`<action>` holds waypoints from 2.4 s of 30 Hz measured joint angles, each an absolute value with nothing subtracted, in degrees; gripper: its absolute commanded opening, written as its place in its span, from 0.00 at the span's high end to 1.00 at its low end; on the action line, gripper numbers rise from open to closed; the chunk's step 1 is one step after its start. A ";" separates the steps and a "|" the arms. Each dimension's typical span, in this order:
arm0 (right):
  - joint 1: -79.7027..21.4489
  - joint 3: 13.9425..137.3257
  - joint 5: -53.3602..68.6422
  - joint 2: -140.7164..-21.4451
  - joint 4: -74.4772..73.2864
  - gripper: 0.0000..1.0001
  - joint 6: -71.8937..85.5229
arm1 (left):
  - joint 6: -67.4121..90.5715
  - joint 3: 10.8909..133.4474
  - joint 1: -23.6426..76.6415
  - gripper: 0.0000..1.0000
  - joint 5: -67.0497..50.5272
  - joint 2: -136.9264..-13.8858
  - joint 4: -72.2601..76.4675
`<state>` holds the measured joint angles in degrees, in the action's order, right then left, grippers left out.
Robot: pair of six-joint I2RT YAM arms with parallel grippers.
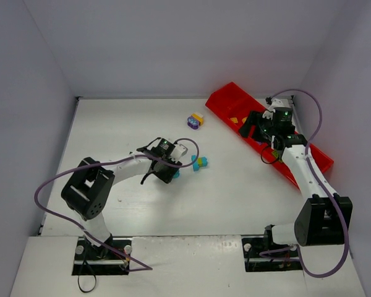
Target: Sort the legos into containers by color
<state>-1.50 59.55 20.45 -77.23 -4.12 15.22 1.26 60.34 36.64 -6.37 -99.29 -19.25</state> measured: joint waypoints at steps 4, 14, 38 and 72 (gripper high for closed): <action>-1.98 59.55 22.50 -77.23 -4.08 0.32 15.09 | 0.67 59.99 36.62 0.62 -7.29 -98.28 -18.76; -9.06 63.05 35.51 -80.14 -4.08 0.28 18.02 | -5.39 56.25 36.64 0.62 -11.77 -81.28 -11.18; -28.25 73.80 42.85 -93.38 -3.77 0.19 23.57 | -11.86 53.63 36.80 0.62 -16.62 -72.49 -6.96; -27.55 73.14 46.83 -93.30 -5.19 1.00 23.20 | -7.75 47.83 37.08 0.69 -17.52 -71.70 5.67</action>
<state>-27.55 73.14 46.83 -93.30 -5.19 23.20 -7.75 47.83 37.08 -17.52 -71.70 5.67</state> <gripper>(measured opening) 0.335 0.441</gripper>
